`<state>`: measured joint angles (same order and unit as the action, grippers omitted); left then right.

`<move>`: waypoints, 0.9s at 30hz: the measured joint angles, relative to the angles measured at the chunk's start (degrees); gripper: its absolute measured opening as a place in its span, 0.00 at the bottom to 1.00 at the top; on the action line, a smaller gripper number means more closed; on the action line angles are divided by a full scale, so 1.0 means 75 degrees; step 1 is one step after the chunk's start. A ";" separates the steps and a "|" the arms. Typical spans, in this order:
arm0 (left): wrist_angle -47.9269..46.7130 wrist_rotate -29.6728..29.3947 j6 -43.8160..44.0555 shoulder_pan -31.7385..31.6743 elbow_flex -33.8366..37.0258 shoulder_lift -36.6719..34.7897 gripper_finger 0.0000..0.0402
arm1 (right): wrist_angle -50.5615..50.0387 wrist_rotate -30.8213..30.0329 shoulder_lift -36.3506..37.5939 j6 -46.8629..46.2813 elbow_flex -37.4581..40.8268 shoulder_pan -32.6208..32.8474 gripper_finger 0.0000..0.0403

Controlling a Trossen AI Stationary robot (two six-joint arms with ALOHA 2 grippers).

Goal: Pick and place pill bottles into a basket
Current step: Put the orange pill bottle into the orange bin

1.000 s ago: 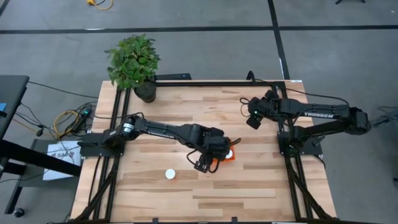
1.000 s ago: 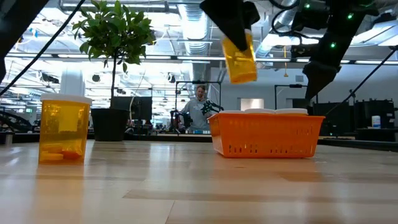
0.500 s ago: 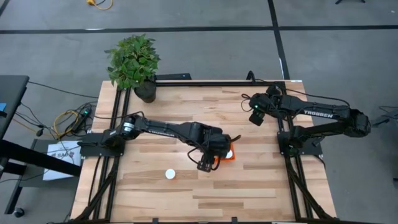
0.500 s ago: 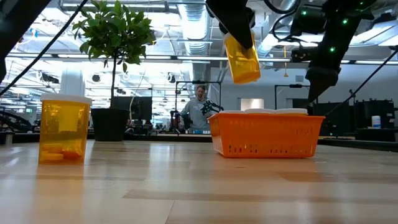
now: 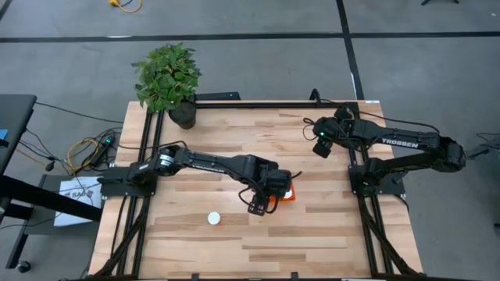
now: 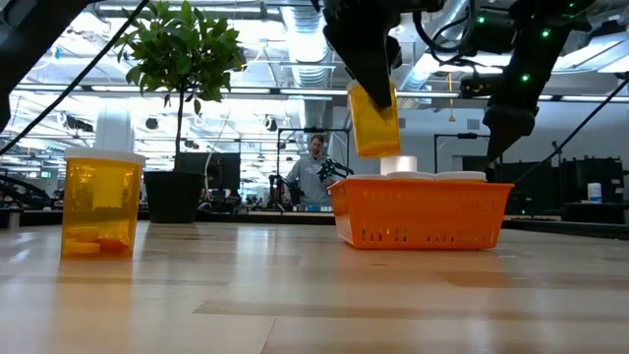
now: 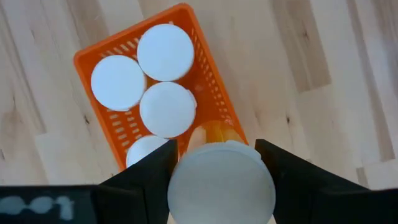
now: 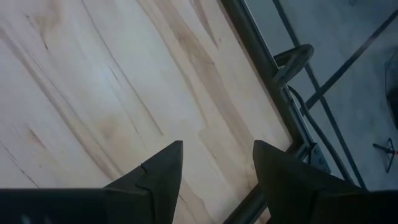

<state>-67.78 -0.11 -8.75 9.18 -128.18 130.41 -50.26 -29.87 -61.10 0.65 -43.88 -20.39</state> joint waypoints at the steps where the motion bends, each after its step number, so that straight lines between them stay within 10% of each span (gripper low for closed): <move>1: -0.0005 0.0015 -0.0003 -0.0001 0.0000 0.0000 0.49 | 0.0000 0.0000 0.0000 0.0000 0.0000 0.0001 0.47; 27: 0.0054 -0.0173 -0.0157 0.0032 0.0009 0.0391 0.50 | -0.0003 0.0004 0.0000 0.0116 0.0000 0.0003 0.47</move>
<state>-67.37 -1.41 -9.93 9.41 -128.11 133.34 -50.28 -29.84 -61.10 1.52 -43.88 -20.36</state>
